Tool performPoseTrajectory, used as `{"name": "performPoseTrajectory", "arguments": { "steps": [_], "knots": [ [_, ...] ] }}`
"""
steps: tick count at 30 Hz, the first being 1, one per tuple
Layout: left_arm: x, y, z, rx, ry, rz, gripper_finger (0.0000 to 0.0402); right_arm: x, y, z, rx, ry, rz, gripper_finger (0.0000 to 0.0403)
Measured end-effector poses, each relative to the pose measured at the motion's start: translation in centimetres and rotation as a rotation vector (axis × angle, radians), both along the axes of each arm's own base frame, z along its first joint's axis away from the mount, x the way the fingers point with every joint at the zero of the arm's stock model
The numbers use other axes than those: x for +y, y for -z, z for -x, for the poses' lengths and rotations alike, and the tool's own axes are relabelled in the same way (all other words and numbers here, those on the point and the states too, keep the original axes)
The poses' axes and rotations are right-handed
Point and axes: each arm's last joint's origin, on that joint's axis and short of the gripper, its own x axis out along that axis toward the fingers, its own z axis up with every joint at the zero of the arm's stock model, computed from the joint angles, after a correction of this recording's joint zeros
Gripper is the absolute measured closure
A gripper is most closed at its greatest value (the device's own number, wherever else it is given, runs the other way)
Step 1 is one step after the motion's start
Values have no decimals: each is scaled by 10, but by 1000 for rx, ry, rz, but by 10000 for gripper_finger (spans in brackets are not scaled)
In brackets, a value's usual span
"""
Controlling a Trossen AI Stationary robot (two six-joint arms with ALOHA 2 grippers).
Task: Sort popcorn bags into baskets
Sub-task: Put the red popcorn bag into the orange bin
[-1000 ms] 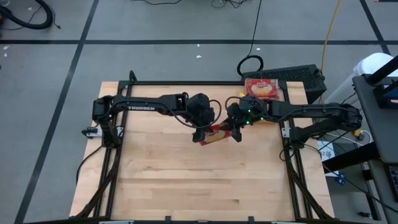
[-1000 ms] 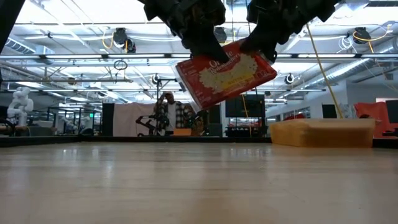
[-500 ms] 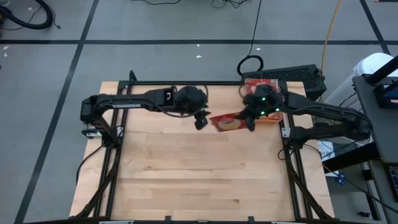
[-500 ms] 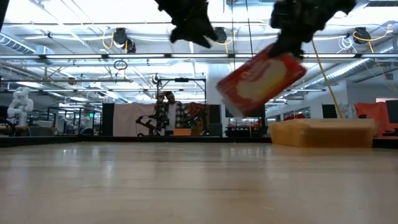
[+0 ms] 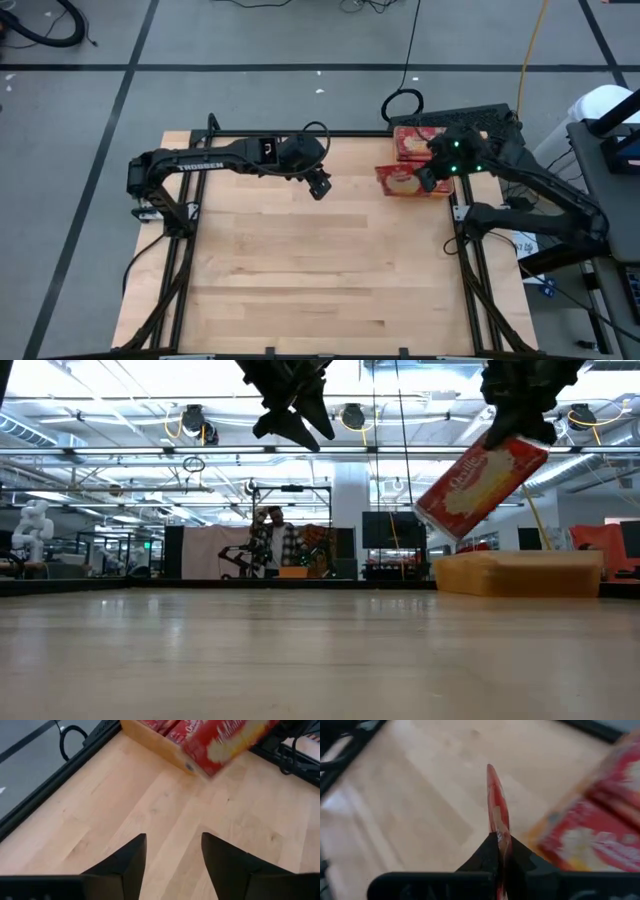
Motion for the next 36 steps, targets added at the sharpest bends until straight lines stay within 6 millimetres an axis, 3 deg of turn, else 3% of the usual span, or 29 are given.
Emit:
{"name": "performPoseTrajectory", "arguments": {
  "steps": [8, 15, 25, 36],
  "knots": [
    [-1, 0, 0, 5, 72, 0, 246, -16, -11, 12, 108, 111, -26, 403],
    [-3, 2, 1, 23, 113, 41, 265, -27, -5, 20, 168, 209, -92, 403],
    [-8, 10, 9, 141, 151, 78, 265, -37, -25, 30, 103, 352, -81, 403],
    [-4, 10, 11, 156, 200, 59, 266, -55, 13, 21, 163, 357, -268, 403]
  ]
}}
